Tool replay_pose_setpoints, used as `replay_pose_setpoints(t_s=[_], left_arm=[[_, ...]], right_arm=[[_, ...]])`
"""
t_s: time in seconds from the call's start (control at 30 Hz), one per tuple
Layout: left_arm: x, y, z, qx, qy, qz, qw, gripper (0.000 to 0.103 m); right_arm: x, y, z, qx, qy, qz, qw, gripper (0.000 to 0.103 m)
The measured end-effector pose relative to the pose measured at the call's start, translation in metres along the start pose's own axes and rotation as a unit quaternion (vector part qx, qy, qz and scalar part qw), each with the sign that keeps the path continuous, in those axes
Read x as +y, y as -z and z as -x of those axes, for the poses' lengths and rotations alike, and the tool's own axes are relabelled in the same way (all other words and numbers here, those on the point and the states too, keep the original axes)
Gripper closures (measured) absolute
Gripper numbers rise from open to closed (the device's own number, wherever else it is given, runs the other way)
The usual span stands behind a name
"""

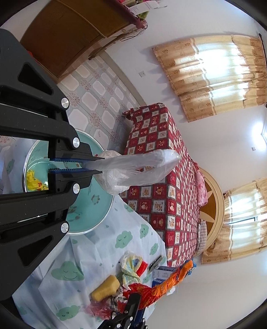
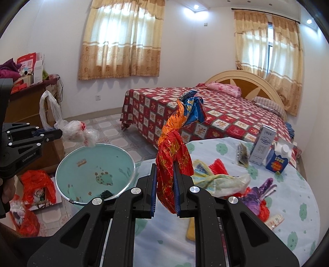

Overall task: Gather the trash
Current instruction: 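Carry the wrapper and clear bag over the teal bucket and open both tools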

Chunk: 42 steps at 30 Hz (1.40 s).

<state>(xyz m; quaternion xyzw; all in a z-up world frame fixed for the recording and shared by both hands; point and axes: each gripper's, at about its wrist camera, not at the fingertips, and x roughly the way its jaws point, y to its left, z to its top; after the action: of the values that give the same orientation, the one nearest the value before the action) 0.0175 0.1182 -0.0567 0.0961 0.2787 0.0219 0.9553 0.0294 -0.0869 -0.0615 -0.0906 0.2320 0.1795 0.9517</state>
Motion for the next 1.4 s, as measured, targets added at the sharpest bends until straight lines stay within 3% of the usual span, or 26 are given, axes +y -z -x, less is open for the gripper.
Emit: replay_pose_setpoints(t_s=[1.4], left_arm=[[0.048,0.018,-0.007,0.014,-0.036,0.031,0.9988,0.098]], right_arm=[[0.052,-0.004,-0.048,0.023,-0.051,0.046,0.997,0.088]])
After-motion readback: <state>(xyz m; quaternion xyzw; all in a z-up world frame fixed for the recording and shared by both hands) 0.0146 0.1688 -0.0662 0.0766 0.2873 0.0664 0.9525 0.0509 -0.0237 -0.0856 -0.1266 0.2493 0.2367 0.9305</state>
